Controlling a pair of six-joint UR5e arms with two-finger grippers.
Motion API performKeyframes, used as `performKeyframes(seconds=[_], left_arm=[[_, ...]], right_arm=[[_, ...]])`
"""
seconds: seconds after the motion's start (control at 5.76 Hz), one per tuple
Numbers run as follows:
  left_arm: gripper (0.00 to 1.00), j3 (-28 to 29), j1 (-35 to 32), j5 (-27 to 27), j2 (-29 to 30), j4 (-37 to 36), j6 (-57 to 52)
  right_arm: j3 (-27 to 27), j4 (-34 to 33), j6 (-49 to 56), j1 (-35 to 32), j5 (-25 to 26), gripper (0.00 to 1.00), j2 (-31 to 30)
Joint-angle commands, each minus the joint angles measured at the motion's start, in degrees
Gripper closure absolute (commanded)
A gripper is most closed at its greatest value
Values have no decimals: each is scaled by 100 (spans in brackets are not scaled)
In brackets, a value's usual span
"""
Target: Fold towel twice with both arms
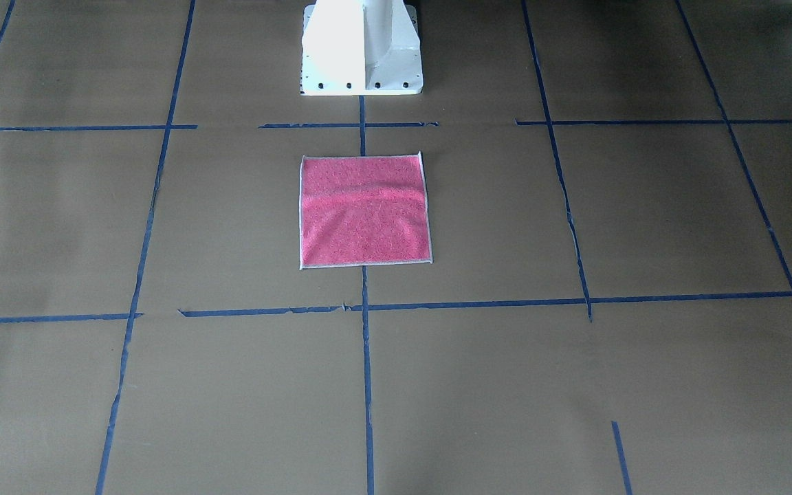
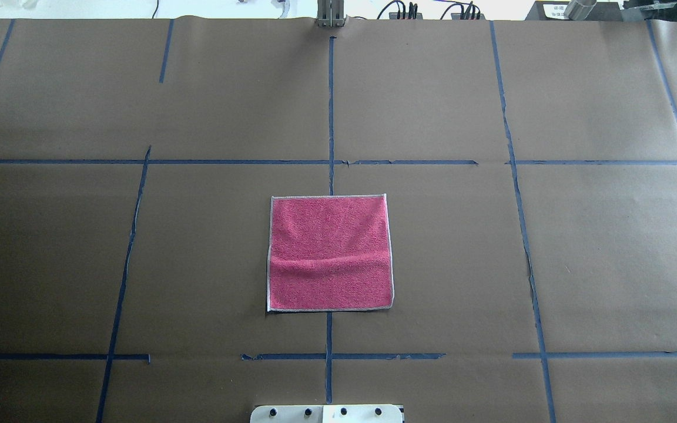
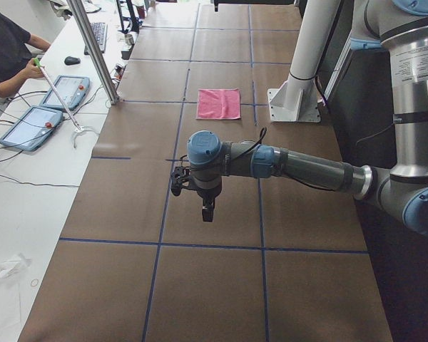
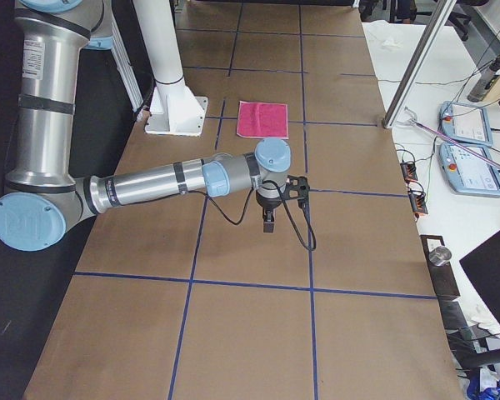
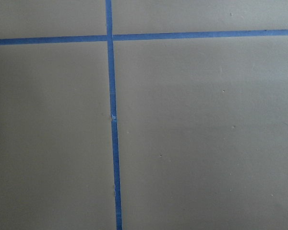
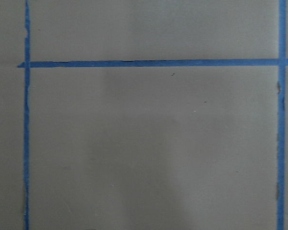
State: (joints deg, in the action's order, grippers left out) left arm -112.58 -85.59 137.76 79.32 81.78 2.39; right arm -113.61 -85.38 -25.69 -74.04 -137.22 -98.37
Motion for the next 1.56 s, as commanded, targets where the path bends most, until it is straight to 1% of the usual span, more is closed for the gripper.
performKeyframes(seconds=[0.0,0.17,0.35,0.52,0.69,0.87,1.04,1.21,1.39], left_arm=[[0,-54,216,67,13,502,320],[0,-97,870,58,101,1236,1428],[0,-150,1382,49,215,2053,2771],[0,-185,1917,-3,338,2427,3359],[0,-394,2541,-47,870,2422,4731],[0,-527,3156,-387,1179,2413,6015],[0,-554,3667,-573,1461,2395,6663],[0,-511,4429,-1401,2082,2265,7678],[0,-485,5211,-1888,2575,1715,8132]], right_arm=[[-425,676,-1720,887,54,1,11],[-513,950,-2599,1405,264,1,211],[-775,944,-3356,2176,962,2,361],[-786,944,-4077,2767,1256,2,719],[-769,944,-5303,3608,1868,2,1236],[-699,910,-6202,4382,2605,3,1720],[-420,883,-6559,4894,3065,3,2160],[-17,674,-6989,5169,3322,3,2678],[266,202,-7028,5268,3464,3,3170]])
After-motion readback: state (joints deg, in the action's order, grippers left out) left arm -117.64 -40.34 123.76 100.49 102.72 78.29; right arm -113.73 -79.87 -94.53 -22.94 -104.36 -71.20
